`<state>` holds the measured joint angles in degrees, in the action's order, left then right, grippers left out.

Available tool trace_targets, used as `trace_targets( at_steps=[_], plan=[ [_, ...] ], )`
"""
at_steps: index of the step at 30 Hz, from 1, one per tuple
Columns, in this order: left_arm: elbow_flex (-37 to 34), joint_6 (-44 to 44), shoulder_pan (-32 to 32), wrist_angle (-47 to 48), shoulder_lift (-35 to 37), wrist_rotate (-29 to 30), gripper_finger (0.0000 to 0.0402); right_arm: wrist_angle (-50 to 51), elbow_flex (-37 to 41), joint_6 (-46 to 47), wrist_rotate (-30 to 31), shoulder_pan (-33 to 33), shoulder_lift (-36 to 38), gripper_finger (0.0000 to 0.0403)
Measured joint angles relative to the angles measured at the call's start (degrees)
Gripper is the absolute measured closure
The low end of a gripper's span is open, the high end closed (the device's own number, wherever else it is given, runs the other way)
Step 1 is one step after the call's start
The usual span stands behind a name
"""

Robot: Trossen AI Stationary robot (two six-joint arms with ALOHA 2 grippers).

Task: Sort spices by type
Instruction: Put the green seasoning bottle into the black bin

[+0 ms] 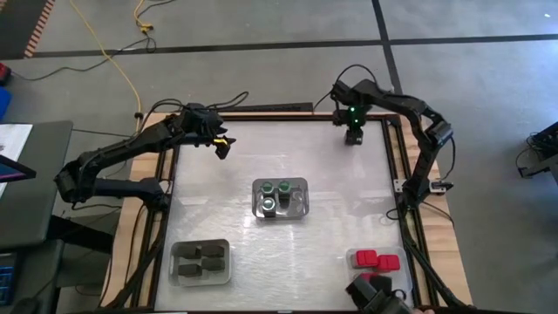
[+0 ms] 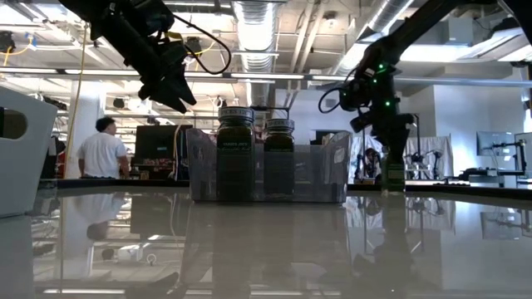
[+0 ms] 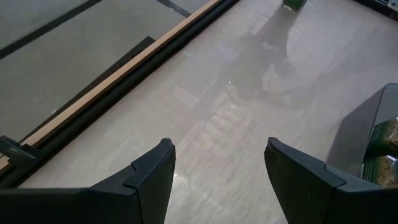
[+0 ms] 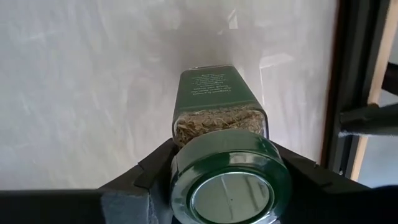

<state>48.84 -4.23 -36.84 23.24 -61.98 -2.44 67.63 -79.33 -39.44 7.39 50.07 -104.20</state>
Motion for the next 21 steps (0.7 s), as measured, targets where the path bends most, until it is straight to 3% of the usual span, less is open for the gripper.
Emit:
trace_targets(
  at_steps=[11,21],
  plan=[
    [0.0,-0.09,0.0,0.0,0.0,0.0,0.0164,3.27,-0.11,10.06,-0.02,-6.9,1.16,0.0176],
    [0.0,5.1,0.02,0.0,0.0,0.0,0.0164,12.96,-2.72,29.7,-0.02,-17.51,9.59,0.0176]
  ],
)
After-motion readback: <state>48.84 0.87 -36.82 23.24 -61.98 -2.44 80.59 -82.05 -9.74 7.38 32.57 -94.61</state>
